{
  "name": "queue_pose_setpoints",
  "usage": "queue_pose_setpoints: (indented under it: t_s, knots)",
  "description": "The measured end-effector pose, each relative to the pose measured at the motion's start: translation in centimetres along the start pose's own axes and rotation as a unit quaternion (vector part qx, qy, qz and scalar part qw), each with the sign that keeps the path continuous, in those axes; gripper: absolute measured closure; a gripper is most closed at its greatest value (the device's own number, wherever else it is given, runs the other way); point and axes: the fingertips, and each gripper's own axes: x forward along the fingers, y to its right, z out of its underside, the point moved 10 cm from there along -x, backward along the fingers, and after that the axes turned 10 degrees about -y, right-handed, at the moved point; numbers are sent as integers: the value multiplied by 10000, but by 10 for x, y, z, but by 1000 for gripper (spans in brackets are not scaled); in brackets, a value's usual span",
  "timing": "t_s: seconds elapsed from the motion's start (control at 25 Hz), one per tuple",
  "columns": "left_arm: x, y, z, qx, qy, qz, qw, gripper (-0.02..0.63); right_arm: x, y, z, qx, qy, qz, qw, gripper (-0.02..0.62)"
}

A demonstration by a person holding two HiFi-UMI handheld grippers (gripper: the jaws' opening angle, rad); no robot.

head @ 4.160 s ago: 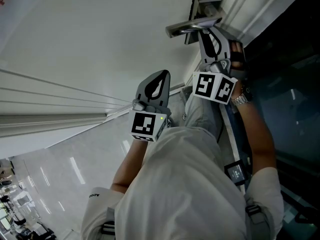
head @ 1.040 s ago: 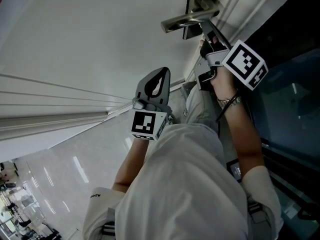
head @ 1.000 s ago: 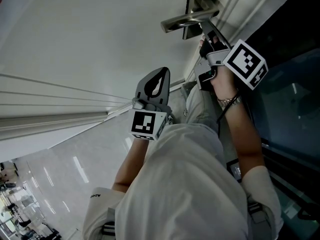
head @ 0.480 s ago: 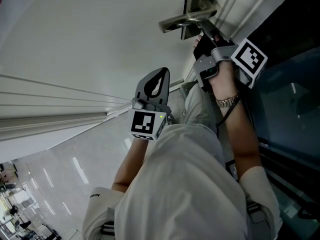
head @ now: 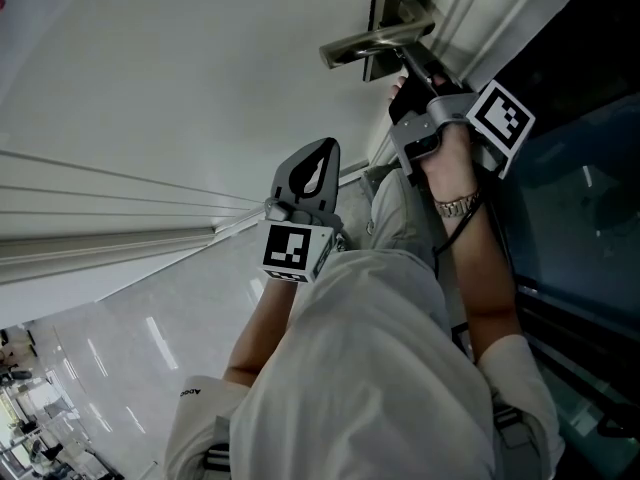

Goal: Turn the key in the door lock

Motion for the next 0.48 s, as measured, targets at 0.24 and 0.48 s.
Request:
queue_pose_setpoints:
  t_s: [0.24, 0.48]
  knots:
    - [-1, -3, 4, -46, -76, -39, 10000, 598, -2, -7, 3, -923, -195, -210, 9953, 434]
    - [0, -4, 4, -58, -65, -41, 10000, 597, -8, -19, 13, -3406, -427, 641, 9371, 393]
